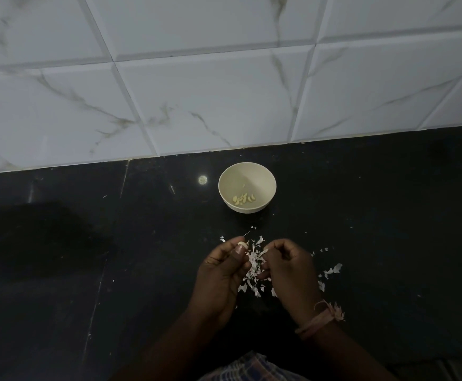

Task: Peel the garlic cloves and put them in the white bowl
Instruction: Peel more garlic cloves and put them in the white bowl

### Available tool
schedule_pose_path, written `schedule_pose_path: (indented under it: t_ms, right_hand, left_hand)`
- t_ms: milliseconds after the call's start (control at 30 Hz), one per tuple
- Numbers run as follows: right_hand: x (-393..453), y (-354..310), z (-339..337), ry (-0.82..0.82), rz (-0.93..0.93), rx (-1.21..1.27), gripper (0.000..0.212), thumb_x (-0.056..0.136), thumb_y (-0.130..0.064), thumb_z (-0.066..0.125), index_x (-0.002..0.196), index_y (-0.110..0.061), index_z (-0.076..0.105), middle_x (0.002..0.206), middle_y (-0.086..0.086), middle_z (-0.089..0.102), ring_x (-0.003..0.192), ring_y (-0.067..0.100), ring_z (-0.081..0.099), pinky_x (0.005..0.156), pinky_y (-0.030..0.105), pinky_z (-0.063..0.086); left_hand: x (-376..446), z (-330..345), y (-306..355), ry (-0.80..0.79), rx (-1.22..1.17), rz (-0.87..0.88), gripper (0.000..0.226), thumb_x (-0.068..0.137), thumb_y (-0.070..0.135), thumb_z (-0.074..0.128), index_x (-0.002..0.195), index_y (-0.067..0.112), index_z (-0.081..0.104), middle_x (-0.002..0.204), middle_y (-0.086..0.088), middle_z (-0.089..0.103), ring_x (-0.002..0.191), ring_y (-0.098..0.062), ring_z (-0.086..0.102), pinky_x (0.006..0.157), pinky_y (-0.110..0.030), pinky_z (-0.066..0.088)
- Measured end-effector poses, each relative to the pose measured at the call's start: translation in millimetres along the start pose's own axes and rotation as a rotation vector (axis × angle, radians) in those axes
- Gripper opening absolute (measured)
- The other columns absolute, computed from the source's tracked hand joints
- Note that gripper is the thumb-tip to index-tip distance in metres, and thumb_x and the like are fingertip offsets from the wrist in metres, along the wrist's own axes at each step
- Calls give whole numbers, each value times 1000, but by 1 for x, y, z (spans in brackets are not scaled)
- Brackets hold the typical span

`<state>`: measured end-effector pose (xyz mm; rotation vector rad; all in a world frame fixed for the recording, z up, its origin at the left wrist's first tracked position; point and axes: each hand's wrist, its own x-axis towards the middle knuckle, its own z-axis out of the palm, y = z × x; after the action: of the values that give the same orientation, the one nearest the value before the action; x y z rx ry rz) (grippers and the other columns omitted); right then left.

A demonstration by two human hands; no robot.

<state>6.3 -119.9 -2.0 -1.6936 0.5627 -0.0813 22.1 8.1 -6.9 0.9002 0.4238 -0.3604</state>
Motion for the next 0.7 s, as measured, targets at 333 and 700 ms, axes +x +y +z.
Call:
schedule_pose_path:
  t_ms: [333, 700]
  right_hand:
    - [0, 1, -4, 2, -273, -294, 15, 93, -31, 69, 81, -24, 65, 79, -9, 64, 73, 4, 61, 63, 23, 49]
    - [-10, -7, -2, -34, -540, -324, 6, 88, -14, 74, 92, -19, 75, 87, -12, 67, 79, 4, 65, 67, 27, 55]
  left_hand:
    - [-2, -3, -1, 24, 8, 13, 29, 81, 10, 69, 107, 0, 74, 97, -14, 75, 80, -17, 70, 71, -24, 60]
    - [-10, -4, -1, 44, 105, 130, 20, 78, 10, 73, 97, 4, 77, 103, -22, 76, 90, -27, 74, 78, -32, 60]
